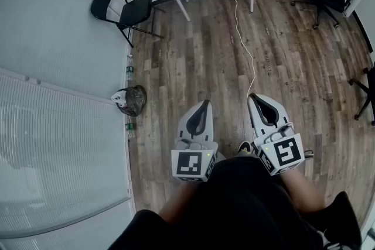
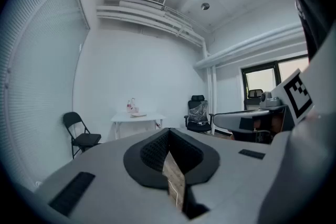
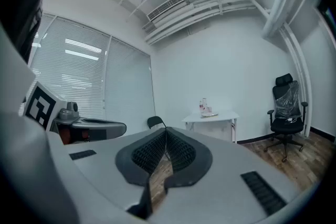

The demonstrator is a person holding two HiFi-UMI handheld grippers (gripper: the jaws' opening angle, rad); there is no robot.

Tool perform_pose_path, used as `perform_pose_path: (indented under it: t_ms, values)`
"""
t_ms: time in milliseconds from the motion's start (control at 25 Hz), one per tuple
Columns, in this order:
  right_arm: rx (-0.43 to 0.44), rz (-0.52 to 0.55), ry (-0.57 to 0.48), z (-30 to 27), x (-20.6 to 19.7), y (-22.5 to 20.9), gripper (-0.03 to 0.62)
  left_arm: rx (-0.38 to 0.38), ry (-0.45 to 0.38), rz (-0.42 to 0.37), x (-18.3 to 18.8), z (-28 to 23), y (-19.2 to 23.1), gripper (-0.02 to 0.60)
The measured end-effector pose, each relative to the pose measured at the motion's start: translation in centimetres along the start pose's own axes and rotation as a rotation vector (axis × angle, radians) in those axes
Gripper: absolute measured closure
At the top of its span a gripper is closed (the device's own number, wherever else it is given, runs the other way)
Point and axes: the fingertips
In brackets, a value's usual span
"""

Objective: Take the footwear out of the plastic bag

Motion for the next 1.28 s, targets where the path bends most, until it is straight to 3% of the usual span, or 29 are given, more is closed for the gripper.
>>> perform_pose_path:
  t_ms: [440, 640, 840, 1000, 1280]
  values:
    - [0.068, -0.008, -0.034, 2.3, -0.2, -0.4, 0.574, 0.041, -0.02, 0.011, 0.1, 1.7, -1.2, 0.561]
    - [0.192, 0.138, -0.024, 2.9, 0.2, 1.2, 0.574, 0.058, -0.025, 0.009, 0.4, 2.4, -1.4, 0.561]
    - [0.244, 0.176, -0.027, 2.7, 0.4, 0.9, 0.575, 0.054, -0.031, 0.003, 0.7, 1.6, -0.9, 0.561]
    - [0.267, 0.131, -0.043, 1.8, 1.3, -0.5, 0.575, 0.048, -0.034, -0.013, 1.7, -0.4, -0.3, 0.561]
    - [0.23, 0.055, -0.076, -3.5, 2.7, -4.4, 0.574, 0.008, -0.043, -0.042, 4.0, -5.9, 2.0, 0.561]
Point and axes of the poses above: the fingertips, and each gripper's own axes: z backward along the fingers, y to its left, x out of its top, and after that the axes turned 11 degrees about y, right-handed
